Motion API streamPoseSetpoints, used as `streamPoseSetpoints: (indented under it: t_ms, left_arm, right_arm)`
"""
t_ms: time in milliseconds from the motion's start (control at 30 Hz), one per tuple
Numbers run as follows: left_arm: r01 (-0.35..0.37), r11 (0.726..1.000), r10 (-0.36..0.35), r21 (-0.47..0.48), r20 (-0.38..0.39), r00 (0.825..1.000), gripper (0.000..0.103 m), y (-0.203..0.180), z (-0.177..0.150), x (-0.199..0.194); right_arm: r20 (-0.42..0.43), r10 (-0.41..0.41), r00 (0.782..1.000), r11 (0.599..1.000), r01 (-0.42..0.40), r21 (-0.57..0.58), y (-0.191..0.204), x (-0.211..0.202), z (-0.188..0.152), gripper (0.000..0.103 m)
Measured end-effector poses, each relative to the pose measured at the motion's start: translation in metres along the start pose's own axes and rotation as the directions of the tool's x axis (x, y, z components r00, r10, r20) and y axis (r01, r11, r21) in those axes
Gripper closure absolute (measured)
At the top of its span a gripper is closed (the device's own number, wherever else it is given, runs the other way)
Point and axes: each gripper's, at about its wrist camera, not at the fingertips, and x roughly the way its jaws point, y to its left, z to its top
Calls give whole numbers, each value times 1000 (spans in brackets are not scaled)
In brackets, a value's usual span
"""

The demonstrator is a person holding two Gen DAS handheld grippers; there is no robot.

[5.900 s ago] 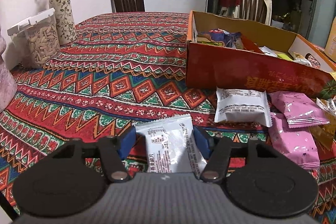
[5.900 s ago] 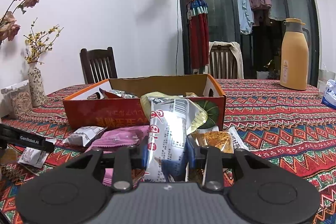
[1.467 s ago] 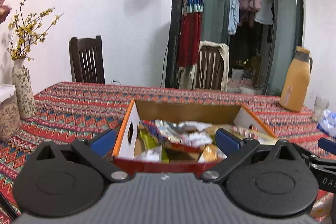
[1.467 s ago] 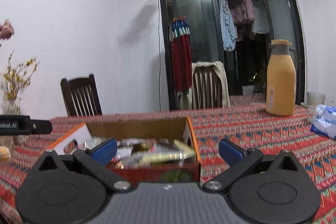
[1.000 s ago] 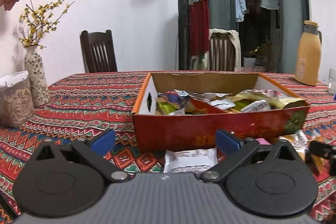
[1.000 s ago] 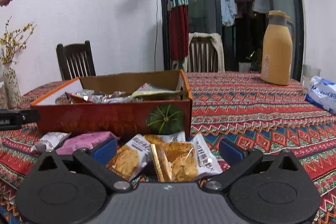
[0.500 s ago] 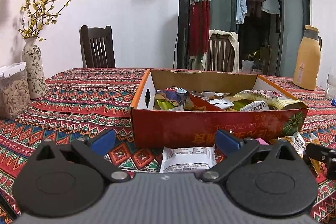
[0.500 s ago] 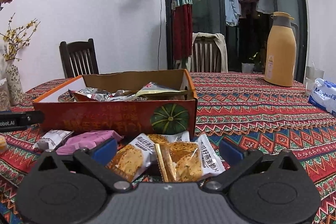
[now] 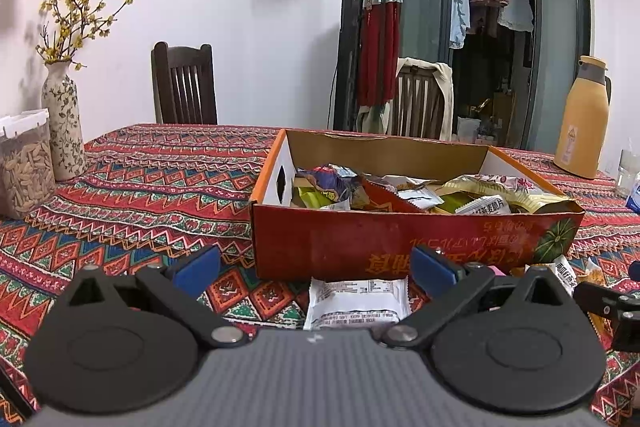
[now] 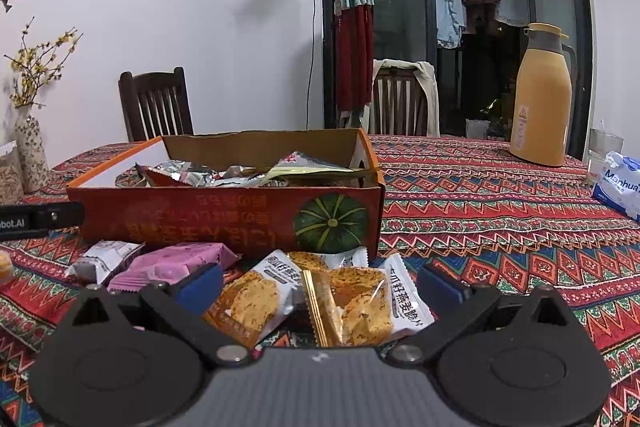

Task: Organize snacks
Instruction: 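Close the right gripper on a white oat crisp packet, then close the left gripper on a white square packet while the right holds its packet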

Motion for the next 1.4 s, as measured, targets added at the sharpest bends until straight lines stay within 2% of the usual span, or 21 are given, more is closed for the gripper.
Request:
streamPoseSetpoints:
  t_ms: [200, 333, 500, 600, 700, 733, 767, 800, 867, 1033, 1267, 1400]
  left_arm:
    - [12, 1000, -13, -14, -12, 1000, 0, 3, 0, 1]
    - [17, 999, -18, -30, -30, 999, 0, 5, 0, 5]
    - [30, 999, -33, -42, -55, 998, 0, 7, 0, 9]
    - [30, 998, -33, -51, -56, 998, 0, 9, 0, 9]
    - [31, 998, -34, -51, -59, 998, 0, 9, 1, 10]
    - [30, 998, -33, -51, -61, 998, 0, 9, 1, 10]
    - [30, 998, -33, -52, -62, 997, 0, 9, 1, 10]
    - [31, 998, -34, -54, -65, 997, 0, 9, 1, 10]
    - [31, 998, -35, -57, -70, 997, 0, 9, 1, 11]
    - [34, 997, -40, -74, -83, 996, 0, 12, 1, 14]
    - [34, 997, -40, -72, -84, 996, 0, 12, 1, 14]
    - [37, 998, -42, -58, -91, 995, 0, 10, 1, 14]
  right_arm:
    - [-9, -13, 1000, 999, 14, 51, -9, 2, 0, 2]
    - [-12, -19, 1000, 999, 20, 34, -14, -3, -3, 3]
    - [-82, -41, 996, 999, 40, -12, -26, 5, 0, 4]
    - [-159, -13, 987, 999, 9, -30, -31, 20, 6, 6]
    - [-207, 3, 978, 999, -10, -31, -36, 39, 9, 14]
    - [-223, 12, 975, 1000, -16, -16, -38, 45, 9, 14]
    - [-242, 31, 970, 999, -28, 17, -42, 51, 9, 20]
    - [-245, 24, 969, 999, -18, 27, -43, 53, 7, 21]
    - [-232, 17, 973, 1000, -12, 20, -42, 50, 4, 31]
    - [-203, 12, 979, 1000, -9, 15, -38, 40, 1, 43]
    - [-41, -88, 995, 995, 86, -48, -25, 12, -3, 46]
    - [-29, -99, 995, 995, 98, -22, -30, 9, -1, 46]
